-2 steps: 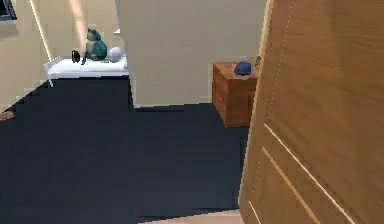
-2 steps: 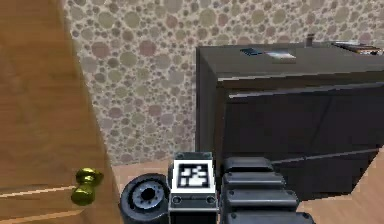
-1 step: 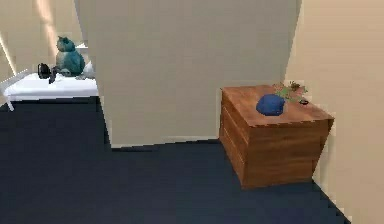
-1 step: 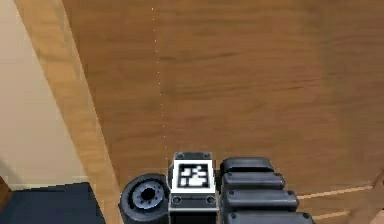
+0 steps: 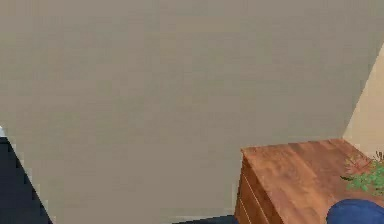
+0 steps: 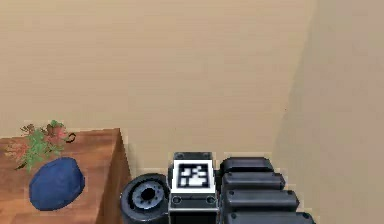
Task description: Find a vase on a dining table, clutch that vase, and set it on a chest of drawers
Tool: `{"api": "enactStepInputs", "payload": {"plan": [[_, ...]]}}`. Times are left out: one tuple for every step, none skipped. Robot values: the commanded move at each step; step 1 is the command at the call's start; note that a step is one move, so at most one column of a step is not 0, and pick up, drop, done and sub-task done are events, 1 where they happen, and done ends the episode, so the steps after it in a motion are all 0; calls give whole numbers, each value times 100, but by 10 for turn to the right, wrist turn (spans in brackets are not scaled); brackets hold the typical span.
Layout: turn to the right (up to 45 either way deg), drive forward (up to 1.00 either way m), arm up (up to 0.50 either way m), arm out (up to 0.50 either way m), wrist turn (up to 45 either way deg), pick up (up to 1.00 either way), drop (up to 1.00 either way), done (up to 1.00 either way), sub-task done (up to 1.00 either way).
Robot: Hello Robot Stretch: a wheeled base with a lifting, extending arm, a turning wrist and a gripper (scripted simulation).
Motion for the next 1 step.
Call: {"api": "enactStepInputs", "payload": {"plan": [[0, 60, 0, 0, 0, 0, 0, 0, 0]]}}
